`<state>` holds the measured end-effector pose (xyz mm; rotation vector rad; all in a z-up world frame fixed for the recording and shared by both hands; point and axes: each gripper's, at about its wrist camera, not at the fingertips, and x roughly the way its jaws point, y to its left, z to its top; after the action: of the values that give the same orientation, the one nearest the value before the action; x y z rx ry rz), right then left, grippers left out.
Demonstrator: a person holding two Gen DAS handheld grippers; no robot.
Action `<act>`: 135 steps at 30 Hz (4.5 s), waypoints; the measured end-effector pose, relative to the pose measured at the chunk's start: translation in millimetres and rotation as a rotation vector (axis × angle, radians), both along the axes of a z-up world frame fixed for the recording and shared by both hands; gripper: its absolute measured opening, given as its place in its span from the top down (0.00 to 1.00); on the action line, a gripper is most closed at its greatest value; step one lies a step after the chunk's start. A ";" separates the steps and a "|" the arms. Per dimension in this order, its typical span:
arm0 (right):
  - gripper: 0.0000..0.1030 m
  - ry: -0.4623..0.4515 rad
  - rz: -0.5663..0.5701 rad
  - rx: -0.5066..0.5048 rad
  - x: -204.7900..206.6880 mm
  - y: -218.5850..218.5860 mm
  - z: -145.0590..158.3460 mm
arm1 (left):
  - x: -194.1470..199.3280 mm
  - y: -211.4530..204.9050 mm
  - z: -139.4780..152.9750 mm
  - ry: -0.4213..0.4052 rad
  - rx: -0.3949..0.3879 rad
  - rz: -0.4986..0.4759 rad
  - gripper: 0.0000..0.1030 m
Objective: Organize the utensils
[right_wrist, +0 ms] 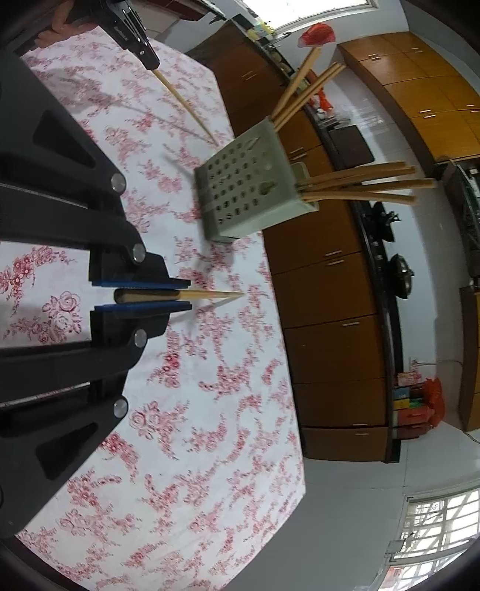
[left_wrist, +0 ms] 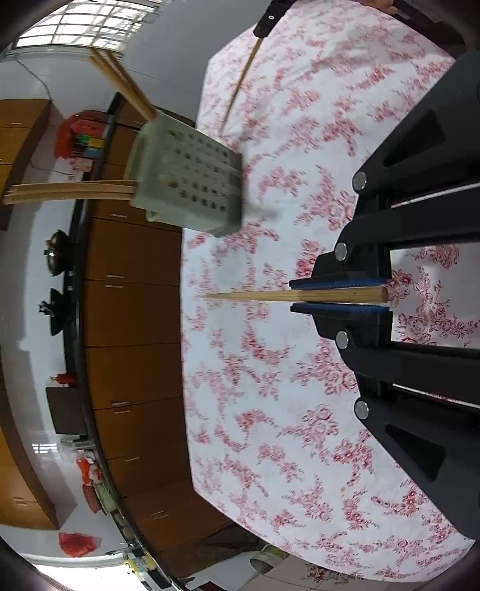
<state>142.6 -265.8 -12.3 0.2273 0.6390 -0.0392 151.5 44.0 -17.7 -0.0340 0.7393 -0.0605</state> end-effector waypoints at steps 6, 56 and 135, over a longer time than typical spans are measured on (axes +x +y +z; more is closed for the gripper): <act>0.93 -0.047 -0.008 0.001 -1.9 -2.0 15.5 | -3.6 3.2 22.2 -0.067 -0.038 0.011 0.93; 0.93 -0.466 0.164 0.002 43.7 45.9 202.2 | 43.4 -71.6 211.8 -0.589 -0.133 -0.048 0.93; 0.04 -0.275 0.100 -0.219 -138.5 83.4 2.3 | -144.5 -14.0 12.1 -0.385 0.016 0.022 0.02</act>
<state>4.1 -182.5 -9.9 -0.0118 0.3679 0.0183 7.0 30.0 -5.6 -0.0148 0.3545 -0.0381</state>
